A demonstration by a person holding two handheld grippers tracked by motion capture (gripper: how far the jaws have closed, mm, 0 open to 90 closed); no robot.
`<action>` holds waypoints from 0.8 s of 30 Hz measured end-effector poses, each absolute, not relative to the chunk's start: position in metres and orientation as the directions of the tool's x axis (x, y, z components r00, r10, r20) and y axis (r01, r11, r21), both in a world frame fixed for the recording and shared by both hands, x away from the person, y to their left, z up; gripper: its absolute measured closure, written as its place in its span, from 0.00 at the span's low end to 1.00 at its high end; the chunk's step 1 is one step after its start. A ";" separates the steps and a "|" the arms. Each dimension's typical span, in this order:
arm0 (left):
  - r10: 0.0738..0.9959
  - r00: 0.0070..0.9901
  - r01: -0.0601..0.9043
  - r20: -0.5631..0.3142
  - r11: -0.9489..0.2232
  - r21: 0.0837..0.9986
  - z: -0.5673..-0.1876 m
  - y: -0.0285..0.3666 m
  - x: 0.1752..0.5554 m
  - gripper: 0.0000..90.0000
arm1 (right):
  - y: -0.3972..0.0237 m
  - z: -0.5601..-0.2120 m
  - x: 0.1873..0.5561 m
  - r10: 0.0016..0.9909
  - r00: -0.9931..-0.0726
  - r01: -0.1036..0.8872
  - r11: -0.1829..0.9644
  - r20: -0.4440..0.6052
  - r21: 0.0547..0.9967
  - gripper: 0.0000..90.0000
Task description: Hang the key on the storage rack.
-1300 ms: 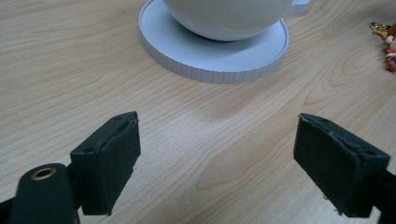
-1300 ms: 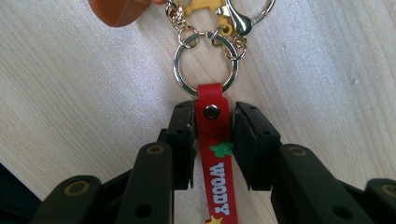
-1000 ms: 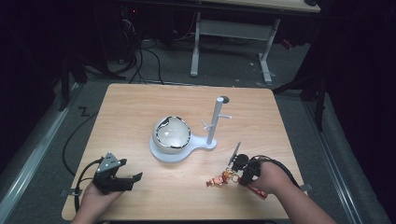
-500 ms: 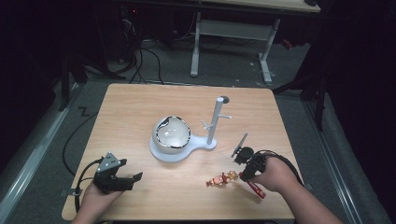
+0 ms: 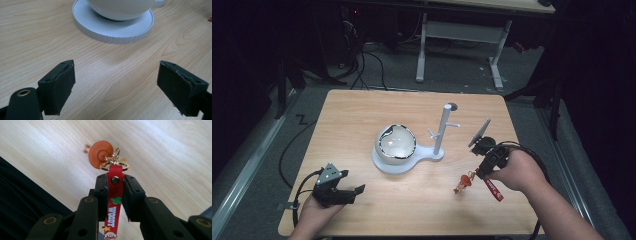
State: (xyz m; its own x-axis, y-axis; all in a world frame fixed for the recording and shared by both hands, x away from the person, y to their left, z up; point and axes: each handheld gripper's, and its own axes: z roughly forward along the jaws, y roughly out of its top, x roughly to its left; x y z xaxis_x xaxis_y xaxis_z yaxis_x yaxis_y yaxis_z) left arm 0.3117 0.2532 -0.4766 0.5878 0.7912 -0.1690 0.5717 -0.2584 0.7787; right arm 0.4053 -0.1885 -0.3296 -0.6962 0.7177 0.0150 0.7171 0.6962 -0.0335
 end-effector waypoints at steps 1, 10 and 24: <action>0.791 0.588 0.571 -0.169 -0.258 0.779 -0.477 0.253 0.312 0.18 | -0.189 -0.330 0.405 0.718 -0.696 0.717 0.696 0.015 -0.034 0.83; 0.790 0.590 0.568 -0.167 -0.259 0.781 -0.476 0.253 0.311 0.18 | -0.182 -0.306 0.417 0.724 -0.689 0.725 0.689 -0.019 -0.015 0.83; 0.794 0.584 0.570 -0.170 -0.252 0.782 -0.476 0.256 0.310 0.18 | -0.163 -0.272 0.434 0.715 -0.697 0.715 0.698 -0.052 0.026 0.83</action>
